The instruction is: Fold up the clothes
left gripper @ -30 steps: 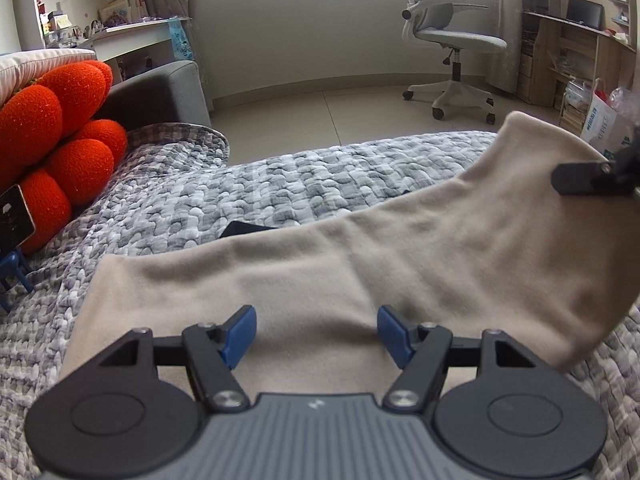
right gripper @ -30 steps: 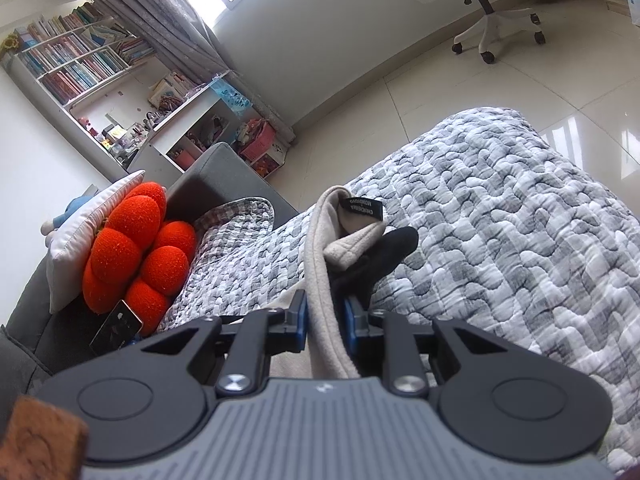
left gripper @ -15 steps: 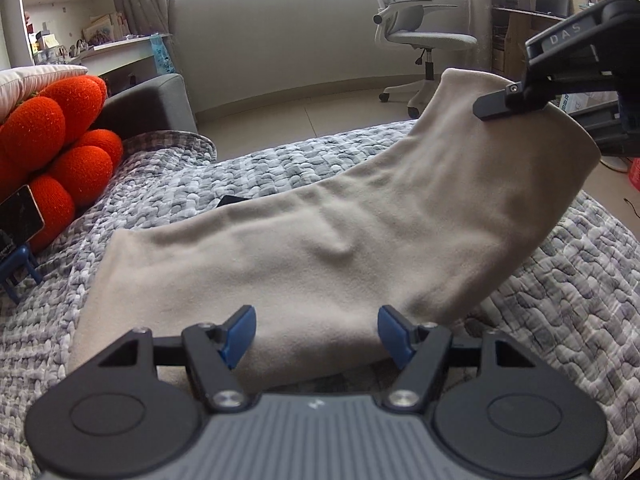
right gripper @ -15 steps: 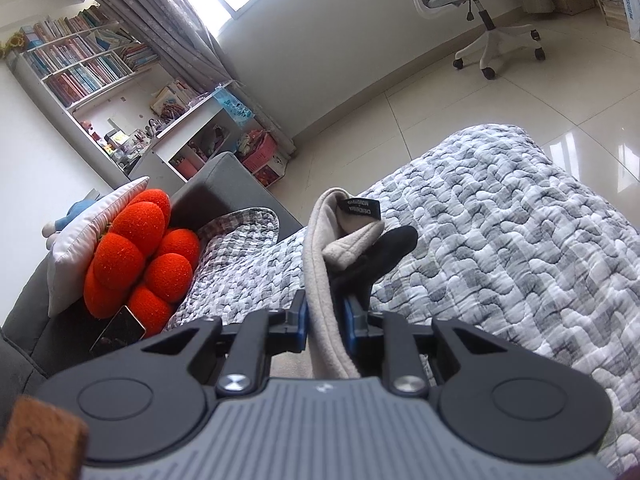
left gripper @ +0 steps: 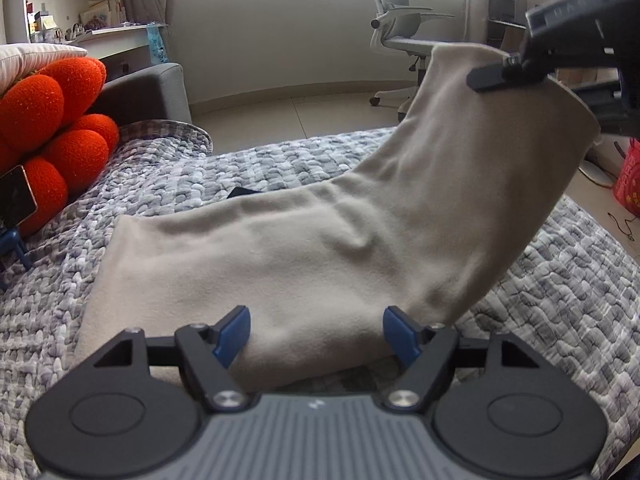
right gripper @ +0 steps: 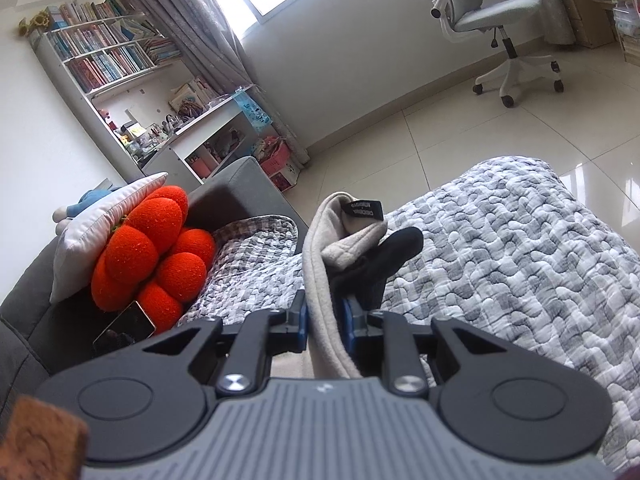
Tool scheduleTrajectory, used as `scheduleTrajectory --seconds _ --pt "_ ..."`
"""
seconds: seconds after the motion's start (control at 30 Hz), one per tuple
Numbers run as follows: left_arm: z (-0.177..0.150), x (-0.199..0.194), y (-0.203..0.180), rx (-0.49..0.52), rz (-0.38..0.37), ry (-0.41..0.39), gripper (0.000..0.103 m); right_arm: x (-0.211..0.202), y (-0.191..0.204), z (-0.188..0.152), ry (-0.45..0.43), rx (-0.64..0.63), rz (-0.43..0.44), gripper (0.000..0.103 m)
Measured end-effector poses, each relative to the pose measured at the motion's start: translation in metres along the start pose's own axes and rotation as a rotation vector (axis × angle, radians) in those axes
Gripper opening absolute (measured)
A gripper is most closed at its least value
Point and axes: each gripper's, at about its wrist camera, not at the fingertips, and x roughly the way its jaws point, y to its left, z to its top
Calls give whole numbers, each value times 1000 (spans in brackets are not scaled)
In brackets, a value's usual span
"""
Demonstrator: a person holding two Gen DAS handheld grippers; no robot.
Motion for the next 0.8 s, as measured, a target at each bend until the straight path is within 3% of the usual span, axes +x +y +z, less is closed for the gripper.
scheduleTrajectory --seconds 0.17,0.27,0.4,0.63,0.8 --pt "-8 -1 -19 135 38 -16 76 4 18 -4 -4 -38 11 22" --pt "-2 -13 -3 83 -8 -22 76 5 24 -6 -4 -51 16 22" --pt "10 -29 43 -95 -19 -73 80 6 33 -9 -9 -71 23 22" --pt "2 -19 135 -567 -102 -26 80 23 74 -21 11 -168 22 22" --pt "-11 -15 169 -786 -177 -23 80 49 112 -41 39 -288 2 21"
